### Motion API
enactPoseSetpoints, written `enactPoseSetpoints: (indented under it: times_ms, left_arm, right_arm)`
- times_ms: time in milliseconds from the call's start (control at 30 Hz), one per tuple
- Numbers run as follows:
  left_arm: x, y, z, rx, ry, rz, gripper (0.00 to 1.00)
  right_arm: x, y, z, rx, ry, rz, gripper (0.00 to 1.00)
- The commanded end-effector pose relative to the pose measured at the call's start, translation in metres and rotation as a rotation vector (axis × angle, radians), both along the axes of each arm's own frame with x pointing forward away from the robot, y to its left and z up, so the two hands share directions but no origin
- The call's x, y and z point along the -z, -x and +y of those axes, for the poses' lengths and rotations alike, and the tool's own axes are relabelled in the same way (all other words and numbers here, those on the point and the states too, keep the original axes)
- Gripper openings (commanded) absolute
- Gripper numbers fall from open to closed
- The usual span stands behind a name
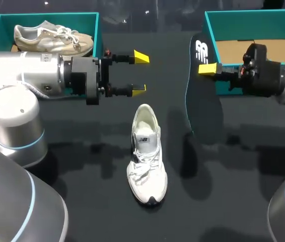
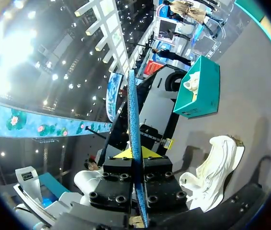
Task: Take the shoe out of the shoebox, open the shoe tongue, remove and reinsert the insole, then place the shoe into the shoebox
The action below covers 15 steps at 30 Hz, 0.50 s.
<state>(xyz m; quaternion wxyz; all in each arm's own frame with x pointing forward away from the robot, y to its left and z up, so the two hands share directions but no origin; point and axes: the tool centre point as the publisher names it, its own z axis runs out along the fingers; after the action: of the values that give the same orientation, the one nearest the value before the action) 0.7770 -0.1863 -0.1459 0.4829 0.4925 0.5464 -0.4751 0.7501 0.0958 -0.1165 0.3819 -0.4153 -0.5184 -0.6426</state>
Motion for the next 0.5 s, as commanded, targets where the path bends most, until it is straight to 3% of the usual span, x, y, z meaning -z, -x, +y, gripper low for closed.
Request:
enactPoseSetpoints:
  times_ms: [33, 467, 500]
  left_arm:
    - [-0.0021, 0.0049, -0.0025, -0.003, -0.001, 0.003, 1.00]
    - [-0.0021, 0.0073, -0.0054, 0.001, 0.002, 0.009, 1.00]
    - [-0.0011, 0.0088, -0.0072, 0.002, 0.002, 0.009, 1.00]
  right_arm:
    - [0.0033, -0.0201, 0.0111, -0.032, -0.001, 0.018, 0.00]
    - [0.0033, -0.0201, 0.0111, -0.032, -0.001, 0.018, 0.00]
    - [0.0057, -0.0259, 0.0152, -0.044, -0.006, 0.059, 0.00]
